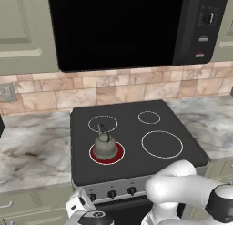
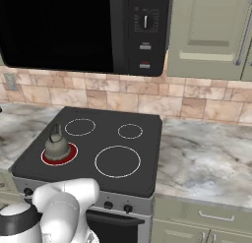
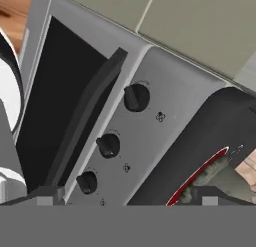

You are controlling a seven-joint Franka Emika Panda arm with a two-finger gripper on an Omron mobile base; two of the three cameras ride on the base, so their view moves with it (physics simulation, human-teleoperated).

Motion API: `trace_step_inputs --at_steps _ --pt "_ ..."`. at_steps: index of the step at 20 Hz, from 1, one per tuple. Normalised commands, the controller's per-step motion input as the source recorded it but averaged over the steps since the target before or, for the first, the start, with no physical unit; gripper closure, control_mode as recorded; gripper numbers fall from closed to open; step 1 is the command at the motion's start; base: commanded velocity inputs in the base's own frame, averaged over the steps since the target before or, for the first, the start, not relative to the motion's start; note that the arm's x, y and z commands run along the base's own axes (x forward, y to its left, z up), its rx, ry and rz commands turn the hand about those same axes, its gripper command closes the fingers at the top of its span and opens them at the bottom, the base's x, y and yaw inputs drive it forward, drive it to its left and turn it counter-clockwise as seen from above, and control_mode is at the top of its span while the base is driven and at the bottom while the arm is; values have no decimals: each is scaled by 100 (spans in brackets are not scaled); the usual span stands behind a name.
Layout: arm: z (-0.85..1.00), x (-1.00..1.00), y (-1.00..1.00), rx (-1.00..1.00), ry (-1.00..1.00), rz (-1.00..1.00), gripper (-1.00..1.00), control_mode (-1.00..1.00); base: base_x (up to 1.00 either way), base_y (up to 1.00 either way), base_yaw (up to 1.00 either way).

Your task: Lower the heat of the kettle.

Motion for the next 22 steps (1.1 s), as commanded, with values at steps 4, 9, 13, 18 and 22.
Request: trace_step_inputs --at_steps 4,9,13,18,22 --pt "-3 15 -2 0 -3 14 -100 -100 0 0 0" --pt "-8 17 0 0 -3 16 -100 -100 0 0 0" --pt "-10 3 -5 0 -11 11 -100 -100 0 0 0" --pt "-11 0 -14 0 -9 5 -100 -100 0 0 0" --pt "-3 1 -6 0 -4 3 -100 -100 0 0 0"
